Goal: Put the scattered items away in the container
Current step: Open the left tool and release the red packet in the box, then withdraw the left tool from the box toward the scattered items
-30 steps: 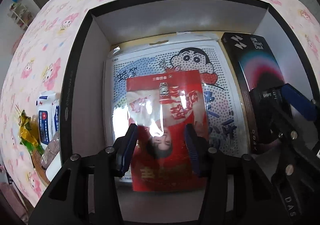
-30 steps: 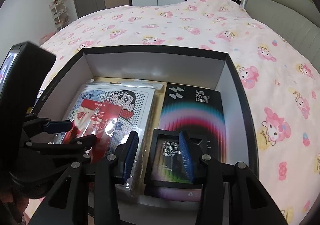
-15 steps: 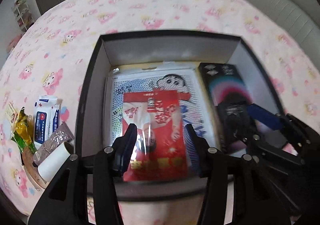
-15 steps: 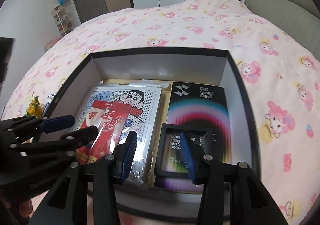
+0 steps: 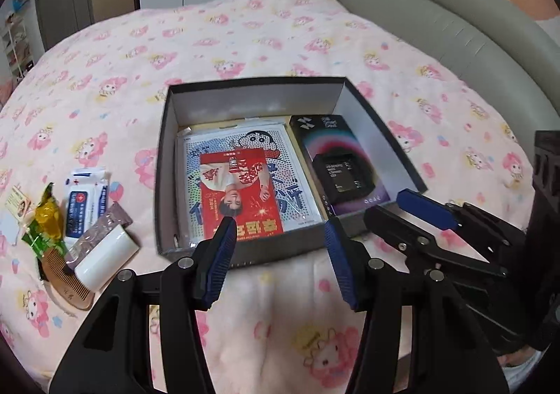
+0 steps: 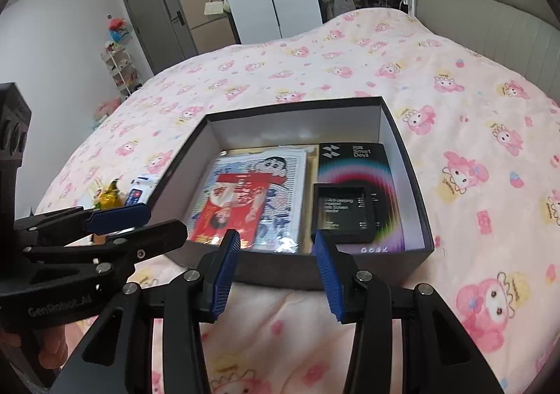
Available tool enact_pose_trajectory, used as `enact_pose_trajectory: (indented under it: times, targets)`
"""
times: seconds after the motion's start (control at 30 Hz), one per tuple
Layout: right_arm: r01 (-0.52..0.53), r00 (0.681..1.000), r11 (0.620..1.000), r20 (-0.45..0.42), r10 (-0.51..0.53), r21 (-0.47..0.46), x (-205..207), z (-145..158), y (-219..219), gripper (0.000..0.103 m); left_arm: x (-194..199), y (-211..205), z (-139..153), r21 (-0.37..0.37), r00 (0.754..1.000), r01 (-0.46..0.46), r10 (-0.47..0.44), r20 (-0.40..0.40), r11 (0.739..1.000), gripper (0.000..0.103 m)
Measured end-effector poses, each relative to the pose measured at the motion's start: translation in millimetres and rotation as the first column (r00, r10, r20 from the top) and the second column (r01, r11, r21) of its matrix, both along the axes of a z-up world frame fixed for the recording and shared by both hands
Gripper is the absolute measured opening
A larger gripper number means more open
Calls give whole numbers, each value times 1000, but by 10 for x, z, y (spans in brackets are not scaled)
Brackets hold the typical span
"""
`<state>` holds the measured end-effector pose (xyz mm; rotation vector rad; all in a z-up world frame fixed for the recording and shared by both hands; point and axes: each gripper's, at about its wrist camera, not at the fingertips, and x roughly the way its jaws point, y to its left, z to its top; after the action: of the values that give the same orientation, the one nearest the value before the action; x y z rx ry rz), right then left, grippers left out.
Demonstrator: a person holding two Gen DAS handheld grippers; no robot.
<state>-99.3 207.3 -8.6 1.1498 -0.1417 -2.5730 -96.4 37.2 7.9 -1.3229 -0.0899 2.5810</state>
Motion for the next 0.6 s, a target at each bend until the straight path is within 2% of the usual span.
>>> enact_pose_trajectory:
  times: [0.33, 0.6]
  targets:
    - [-31, 999, 1000, -34, 31, 0, 375, 277, -312, 41, 511, -300, 246, 31, 997, -49, 51, -53, 998, 54]
    - [-80, 995, 996, -52, 81, 34, 632, 373, -668, 41, 828, -667, 278, 52, 994, -90, 93, -62, 995, 54]
